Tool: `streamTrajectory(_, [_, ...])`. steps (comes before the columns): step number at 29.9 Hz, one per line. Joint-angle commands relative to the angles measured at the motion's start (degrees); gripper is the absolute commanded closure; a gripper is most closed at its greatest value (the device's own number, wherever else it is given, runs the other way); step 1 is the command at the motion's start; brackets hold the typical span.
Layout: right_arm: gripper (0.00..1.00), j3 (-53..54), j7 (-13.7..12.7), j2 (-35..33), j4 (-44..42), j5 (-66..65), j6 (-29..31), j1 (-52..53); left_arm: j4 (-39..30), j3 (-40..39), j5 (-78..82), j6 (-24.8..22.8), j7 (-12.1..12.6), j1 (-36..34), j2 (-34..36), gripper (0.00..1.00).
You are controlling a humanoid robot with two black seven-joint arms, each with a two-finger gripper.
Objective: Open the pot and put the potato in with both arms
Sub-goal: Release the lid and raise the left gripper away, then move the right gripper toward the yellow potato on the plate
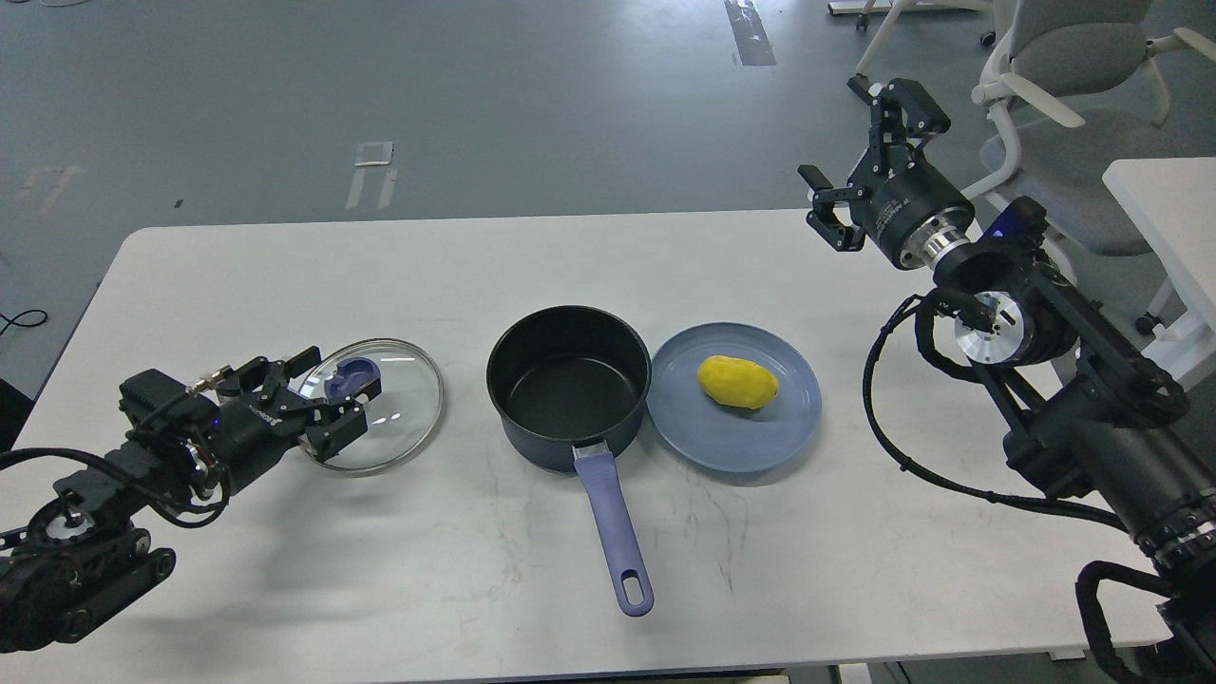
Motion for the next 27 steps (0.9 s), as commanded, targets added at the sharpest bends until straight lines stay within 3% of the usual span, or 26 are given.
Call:
streamTrajectory(1, [0.00, 0.00, -0.01, 0.01, 0.04, 0.00, -0.02, 0.09, -0.09, -0.07, -0.03, 0.00, 0.00, -0.24, 0.16, 0.02])
streamTrajectory(7, [0.00, -0.26, -0.01, -0.96, 0.04, 0.00, 0.51, 0.79, -2.54, -0.42, -7.66, 0.00, 0.00, -5.24, 0.78, 0.02])
streamTrajectory(11, [0.00, -1.05, 0.08, -1.57, 0.21, 0.00, 0.68, 1.58, -8.24, -0.86, -28.97, 0.00, 0.00, -14.71, 1.04, 0.02])
streamTrajectory(16, [0.00, -3.25, 0.08, -3.33, 2.32, -0.53, 0.77, 2.11, -12.22, -1.21, -58.18, -13.48, 0.00, -23.78, 1.39, 0.02])
streamTrajectory(19, [0.00, -5.53, 0.16, -5.53, 3.29, -1.05, 0.86, 3.25, -12.31, -1.39, -71.90, -21.82, 5.92, -27.74, 1.31, 0.02])
streamTrajectory(21, [0.00, -7.29, 0.25, -7.02, 3.64, -1.14, 0.95, 4.04, -11.43, -4.62, -85.13, -31.47, 15.29, -29.15, 1.04, 0.02])
streamTrajectory(22, [0.00, -7.73, 0.25, -7.37, 3.73, -1.32, 1.03, 4.22, -11.43, -5.86, -88.24, -33.78, 17.69, -29.07, 1.04, 0.02])
streamTrajectory(23, [0.00, -8.87, 0.43, -8.51, 3.90, -2.54, 1.03, 4.74, -11.51, -8.40, -93.06, -37.89, 22.15, -28.63, 1.04, 0.02])
streamTrajectory(26, [0.00, -12.20, 2.00, -10.70, 4.69, -7.79, 1.12, 5.89, -12.04, -13.06, -98.10, -43.00, 26.58, -27.14, 0.69, 0.02])
streamTrajectory(27, [0.00, -13.17, 2.88, -11.33, 5.04, -9.56, 1.12, 6.07, -12.04, -14.04, -98.64, -43.99, 26.77, -26.61, 0.52, 0.02])
